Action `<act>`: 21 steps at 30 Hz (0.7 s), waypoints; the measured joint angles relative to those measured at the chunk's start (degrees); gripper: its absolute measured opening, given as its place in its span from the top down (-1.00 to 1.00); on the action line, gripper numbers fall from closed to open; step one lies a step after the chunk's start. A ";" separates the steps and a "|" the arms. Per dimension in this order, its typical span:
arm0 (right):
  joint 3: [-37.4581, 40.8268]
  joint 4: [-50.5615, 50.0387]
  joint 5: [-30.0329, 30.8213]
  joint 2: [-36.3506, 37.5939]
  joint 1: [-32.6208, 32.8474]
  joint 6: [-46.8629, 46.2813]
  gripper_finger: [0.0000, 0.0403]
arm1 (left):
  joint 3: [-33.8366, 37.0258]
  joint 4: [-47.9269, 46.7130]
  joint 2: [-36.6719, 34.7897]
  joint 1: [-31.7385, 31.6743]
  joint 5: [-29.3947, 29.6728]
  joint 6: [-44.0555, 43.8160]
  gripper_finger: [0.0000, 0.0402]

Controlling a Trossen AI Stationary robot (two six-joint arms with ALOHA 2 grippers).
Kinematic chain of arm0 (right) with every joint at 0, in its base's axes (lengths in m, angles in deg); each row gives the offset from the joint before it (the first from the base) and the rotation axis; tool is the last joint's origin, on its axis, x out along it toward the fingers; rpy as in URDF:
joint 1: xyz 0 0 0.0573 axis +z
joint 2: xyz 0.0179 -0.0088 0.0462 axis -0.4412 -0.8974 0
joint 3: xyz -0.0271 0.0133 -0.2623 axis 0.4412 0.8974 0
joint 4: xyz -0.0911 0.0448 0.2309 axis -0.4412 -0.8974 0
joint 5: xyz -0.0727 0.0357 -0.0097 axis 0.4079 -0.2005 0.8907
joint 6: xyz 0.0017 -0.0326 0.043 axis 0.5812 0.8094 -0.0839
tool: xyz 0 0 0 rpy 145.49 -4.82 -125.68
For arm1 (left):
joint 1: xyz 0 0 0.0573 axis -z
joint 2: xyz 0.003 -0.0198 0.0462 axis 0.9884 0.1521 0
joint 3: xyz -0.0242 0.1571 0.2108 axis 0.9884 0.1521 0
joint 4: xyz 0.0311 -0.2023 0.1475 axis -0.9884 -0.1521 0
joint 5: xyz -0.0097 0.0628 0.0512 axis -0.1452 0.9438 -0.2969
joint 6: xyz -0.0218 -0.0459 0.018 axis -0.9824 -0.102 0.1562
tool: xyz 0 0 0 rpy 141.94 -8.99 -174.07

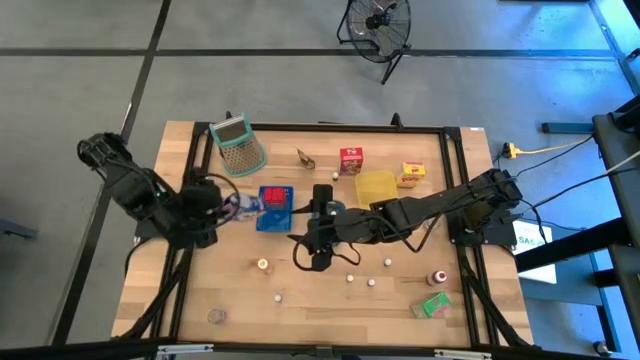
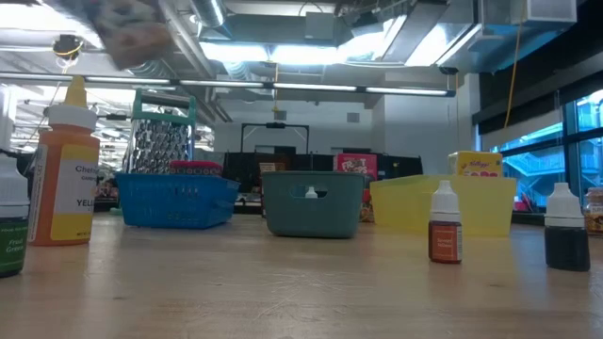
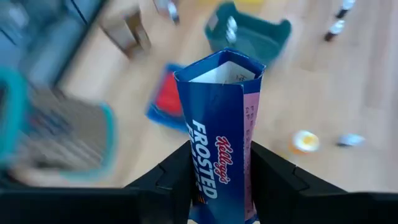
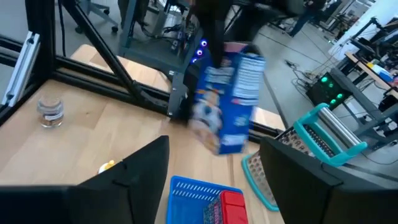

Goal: Pick & Place Kitchen Items
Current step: Put the blue cereal box into the yellow bin

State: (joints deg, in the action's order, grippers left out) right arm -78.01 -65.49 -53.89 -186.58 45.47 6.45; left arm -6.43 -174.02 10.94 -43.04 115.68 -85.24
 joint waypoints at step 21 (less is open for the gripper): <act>-0.04 0.78 0.02 0.00 -1.84 -0.36 -0.25 | 0.00 20.43 10.02 -11.12 -0.25 38.61 0.36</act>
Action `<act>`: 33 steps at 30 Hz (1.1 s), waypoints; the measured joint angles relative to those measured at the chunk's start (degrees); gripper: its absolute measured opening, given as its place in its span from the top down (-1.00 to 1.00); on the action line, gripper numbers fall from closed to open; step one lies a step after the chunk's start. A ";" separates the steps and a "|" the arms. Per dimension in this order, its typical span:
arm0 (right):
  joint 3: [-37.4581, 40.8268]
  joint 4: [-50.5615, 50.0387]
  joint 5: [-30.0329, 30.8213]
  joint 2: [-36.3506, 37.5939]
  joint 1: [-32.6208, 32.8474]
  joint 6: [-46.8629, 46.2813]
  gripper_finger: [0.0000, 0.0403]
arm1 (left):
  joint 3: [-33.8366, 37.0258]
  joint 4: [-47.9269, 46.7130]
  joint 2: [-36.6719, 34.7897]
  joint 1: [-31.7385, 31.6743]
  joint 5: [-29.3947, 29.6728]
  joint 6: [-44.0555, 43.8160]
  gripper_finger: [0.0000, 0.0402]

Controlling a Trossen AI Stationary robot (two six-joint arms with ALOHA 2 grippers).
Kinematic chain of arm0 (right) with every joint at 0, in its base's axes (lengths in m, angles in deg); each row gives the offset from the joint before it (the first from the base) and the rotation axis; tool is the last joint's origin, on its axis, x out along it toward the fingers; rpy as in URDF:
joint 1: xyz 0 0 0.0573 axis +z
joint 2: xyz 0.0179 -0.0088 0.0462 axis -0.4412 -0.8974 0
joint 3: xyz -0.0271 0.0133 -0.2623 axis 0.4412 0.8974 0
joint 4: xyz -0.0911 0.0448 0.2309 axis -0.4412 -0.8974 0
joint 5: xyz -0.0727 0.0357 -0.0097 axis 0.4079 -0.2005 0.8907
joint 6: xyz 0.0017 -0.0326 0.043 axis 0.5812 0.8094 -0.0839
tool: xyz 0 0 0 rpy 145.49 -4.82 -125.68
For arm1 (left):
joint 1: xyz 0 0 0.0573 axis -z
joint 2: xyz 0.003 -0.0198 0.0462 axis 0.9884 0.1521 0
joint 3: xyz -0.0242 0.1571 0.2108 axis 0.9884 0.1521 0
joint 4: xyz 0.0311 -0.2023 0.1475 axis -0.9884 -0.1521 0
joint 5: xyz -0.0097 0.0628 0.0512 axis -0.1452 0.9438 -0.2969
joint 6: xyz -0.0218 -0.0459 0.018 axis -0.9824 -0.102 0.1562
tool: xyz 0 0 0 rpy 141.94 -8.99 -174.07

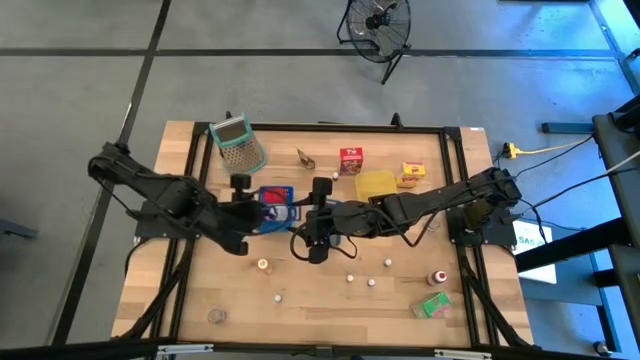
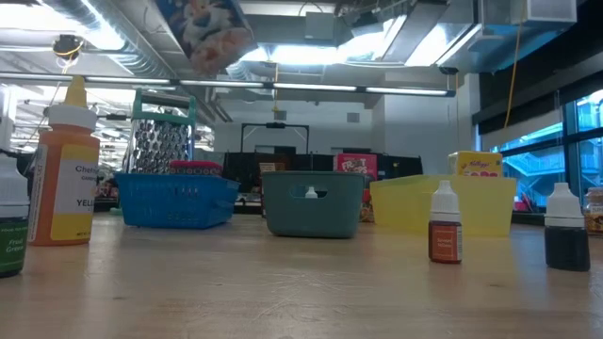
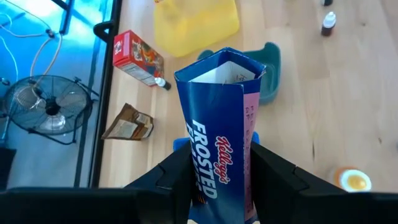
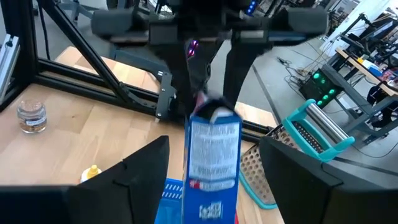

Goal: Pick & Place Kitchen Items
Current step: Put the blue cereal box into the yellow bin

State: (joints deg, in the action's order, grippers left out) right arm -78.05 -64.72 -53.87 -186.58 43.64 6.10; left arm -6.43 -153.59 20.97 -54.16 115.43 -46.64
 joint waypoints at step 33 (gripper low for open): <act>-0.02 -4.80 -8.19 0.00 -3.62 -7.03 -0.25 | 0.00 11.26 1.06 -1.44 -1.97 -0.07 0.36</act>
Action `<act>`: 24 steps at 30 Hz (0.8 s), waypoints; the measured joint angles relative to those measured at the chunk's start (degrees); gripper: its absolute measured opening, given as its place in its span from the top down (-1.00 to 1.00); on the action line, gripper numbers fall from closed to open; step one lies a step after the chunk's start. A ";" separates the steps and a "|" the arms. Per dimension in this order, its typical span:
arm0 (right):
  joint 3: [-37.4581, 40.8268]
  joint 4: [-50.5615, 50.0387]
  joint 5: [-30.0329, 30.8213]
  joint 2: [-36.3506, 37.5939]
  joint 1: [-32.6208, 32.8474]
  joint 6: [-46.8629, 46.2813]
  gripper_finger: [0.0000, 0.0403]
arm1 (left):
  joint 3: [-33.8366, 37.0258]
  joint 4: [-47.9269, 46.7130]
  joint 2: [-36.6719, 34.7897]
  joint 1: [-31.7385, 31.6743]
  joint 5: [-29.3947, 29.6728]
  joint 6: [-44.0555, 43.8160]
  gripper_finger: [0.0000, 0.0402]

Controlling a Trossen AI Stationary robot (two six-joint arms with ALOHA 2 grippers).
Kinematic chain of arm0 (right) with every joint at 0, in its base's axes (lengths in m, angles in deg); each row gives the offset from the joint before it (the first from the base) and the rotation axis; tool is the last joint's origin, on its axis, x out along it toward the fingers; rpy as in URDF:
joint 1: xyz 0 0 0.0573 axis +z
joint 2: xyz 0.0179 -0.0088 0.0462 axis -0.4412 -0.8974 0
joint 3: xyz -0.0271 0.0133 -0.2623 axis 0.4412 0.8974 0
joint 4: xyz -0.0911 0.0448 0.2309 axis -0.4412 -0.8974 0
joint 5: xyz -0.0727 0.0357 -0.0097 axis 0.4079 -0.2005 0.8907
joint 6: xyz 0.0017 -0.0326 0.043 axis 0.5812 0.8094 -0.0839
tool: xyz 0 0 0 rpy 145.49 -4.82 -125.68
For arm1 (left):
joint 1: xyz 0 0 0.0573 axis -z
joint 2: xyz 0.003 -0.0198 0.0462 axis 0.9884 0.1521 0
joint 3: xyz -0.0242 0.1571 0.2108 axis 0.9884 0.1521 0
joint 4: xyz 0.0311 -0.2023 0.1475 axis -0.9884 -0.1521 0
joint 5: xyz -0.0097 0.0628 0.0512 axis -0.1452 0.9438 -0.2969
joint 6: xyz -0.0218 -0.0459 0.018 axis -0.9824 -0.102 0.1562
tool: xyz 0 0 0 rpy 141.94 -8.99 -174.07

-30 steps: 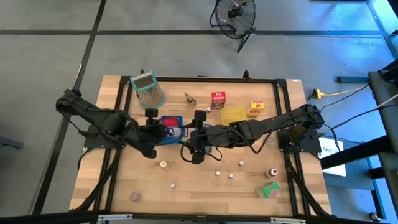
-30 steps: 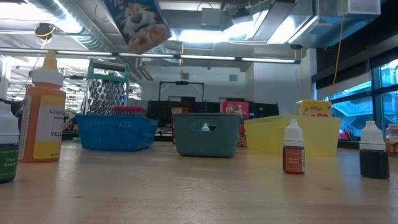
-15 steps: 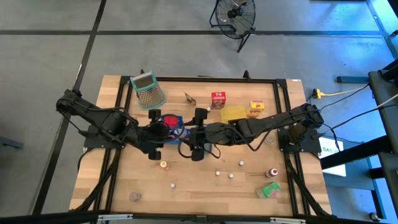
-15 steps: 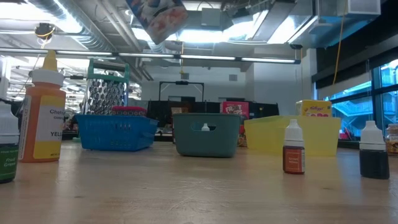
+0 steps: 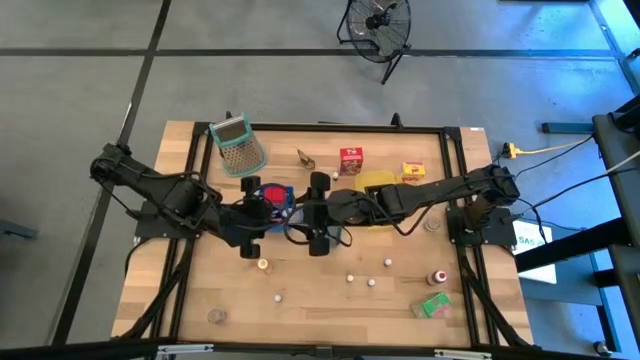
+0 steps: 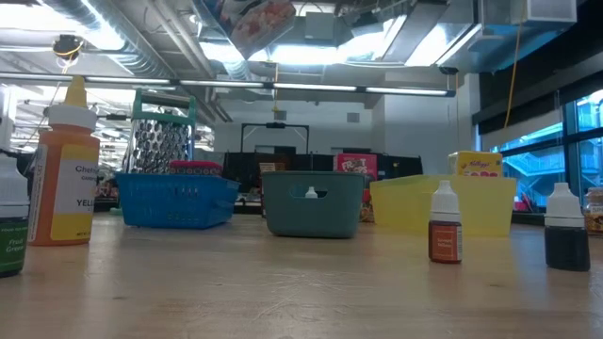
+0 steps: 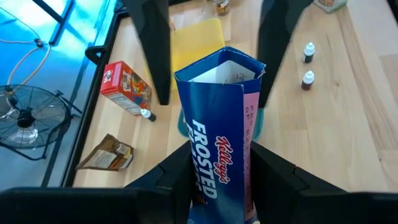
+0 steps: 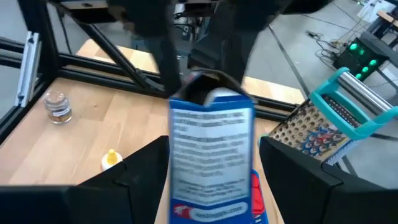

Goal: Pick & Place Kitchen Items
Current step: Put the blue cereal box into the yellow bin

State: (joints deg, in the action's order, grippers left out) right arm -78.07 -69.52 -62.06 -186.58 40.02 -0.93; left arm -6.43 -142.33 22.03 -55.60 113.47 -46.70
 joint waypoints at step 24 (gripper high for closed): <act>-0.07 0.09 -4.73 -2.33 -1.87 -0.64 0.06 | 0.07 2.76 -0.04 -0.04 -1.55 1.51 0.36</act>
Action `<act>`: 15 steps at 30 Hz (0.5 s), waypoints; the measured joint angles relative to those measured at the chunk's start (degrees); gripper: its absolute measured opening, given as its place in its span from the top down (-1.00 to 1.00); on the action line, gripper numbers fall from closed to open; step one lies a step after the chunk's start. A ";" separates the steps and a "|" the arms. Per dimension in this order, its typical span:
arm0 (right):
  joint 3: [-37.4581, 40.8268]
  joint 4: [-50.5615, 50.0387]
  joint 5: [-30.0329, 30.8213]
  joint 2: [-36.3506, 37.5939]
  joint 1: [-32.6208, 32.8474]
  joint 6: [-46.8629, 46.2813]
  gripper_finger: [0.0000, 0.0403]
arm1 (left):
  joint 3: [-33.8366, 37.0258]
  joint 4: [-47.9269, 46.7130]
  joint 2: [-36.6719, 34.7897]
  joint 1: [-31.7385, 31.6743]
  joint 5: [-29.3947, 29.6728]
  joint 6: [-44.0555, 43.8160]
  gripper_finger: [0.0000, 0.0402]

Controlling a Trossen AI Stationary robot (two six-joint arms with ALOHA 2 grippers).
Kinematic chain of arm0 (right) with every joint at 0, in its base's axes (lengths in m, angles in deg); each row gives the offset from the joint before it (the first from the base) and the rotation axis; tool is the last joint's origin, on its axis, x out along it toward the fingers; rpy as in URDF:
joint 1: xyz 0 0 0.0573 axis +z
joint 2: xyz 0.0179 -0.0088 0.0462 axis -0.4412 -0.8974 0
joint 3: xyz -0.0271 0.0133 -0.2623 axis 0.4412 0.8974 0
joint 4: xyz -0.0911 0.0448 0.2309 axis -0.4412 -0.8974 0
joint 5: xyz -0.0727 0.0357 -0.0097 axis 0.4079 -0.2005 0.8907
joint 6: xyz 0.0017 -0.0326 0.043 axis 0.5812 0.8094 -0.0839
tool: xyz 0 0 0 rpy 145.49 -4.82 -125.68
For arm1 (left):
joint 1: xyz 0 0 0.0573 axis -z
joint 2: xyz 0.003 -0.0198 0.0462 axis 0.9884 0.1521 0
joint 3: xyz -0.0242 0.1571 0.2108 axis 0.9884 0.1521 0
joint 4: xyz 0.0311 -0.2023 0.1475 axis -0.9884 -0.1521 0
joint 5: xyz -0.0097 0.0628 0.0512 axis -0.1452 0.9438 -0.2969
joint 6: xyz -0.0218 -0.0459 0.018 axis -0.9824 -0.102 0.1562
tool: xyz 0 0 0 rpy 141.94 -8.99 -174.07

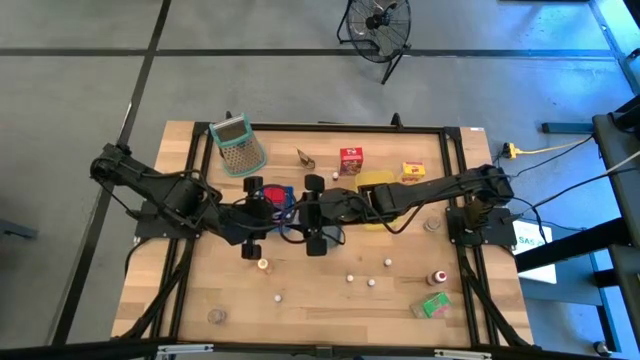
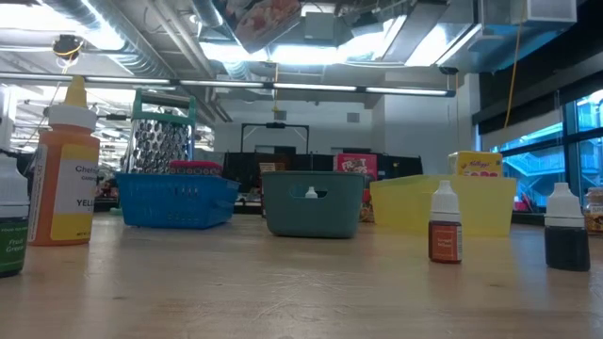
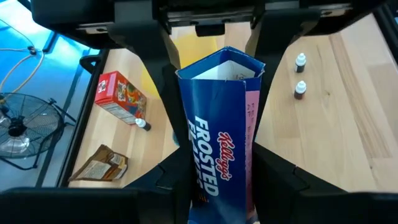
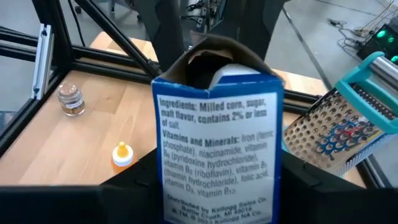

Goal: Pick & Place Kitchen Items
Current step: Put the blue cereal box into the yellow bin

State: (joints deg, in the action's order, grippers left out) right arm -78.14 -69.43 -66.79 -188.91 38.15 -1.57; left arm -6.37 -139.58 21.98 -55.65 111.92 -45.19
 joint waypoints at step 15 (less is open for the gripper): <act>0.00 -0.02 0.03 -0.10 -0.02 0.13 0.09 | 0.02 0.06 0.00 0.02 -0.59 0.00 0.36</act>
State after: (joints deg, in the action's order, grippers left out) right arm -78.14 -69.45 -66.76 -189.00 38.13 -1.44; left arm -6.35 -139.51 21.98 -55.62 111.33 -45.19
